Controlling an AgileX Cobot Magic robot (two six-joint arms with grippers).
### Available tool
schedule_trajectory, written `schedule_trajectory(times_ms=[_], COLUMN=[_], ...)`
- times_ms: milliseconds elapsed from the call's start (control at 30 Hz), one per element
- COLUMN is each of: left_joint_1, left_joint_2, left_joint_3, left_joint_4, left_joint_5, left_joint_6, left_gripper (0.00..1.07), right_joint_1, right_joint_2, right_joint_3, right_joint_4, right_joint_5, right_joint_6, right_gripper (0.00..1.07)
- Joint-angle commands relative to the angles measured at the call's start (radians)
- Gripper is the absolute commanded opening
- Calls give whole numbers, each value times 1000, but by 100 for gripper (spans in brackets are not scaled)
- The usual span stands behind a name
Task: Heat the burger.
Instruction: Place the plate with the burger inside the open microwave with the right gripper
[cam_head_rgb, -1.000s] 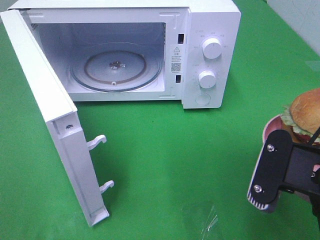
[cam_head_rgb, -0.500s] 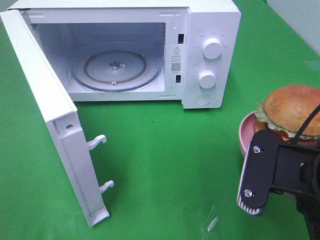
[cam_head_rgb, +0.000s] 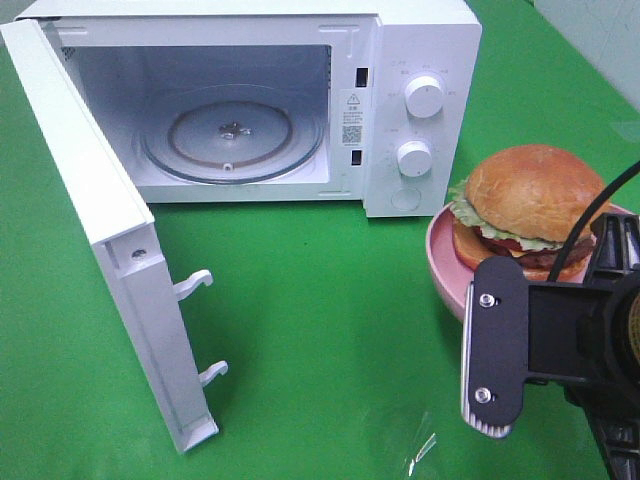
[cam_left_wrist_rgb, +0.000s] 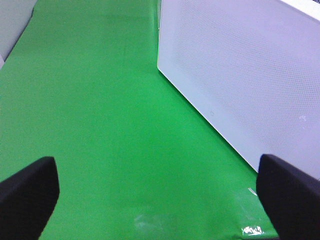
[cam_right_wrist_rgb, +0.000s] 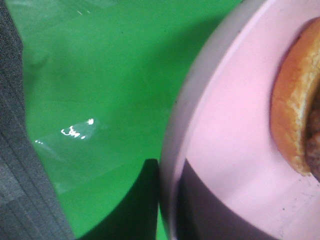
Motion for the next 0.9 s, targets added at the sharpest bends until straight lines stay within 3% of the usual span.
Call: schedule_trajectory(times_ms=[33,900], left_joint_1=[-4,-4], left_joint_2=[-16,-16], left_joint_3=[0,0], left_joint_4=[2,2], left_joint_5=[-17,-17], left_joint_6=[-3,-3], left_gripper=[101,101], right_joint_1=[2,2], right_joint_2=[-10,-10], right_joint_3=[-2,-2], right_joint_4=[-67,-68], right_joint_5=[-26,-201], right_joint_6=[-54,-431], right_gripper=[2,6])
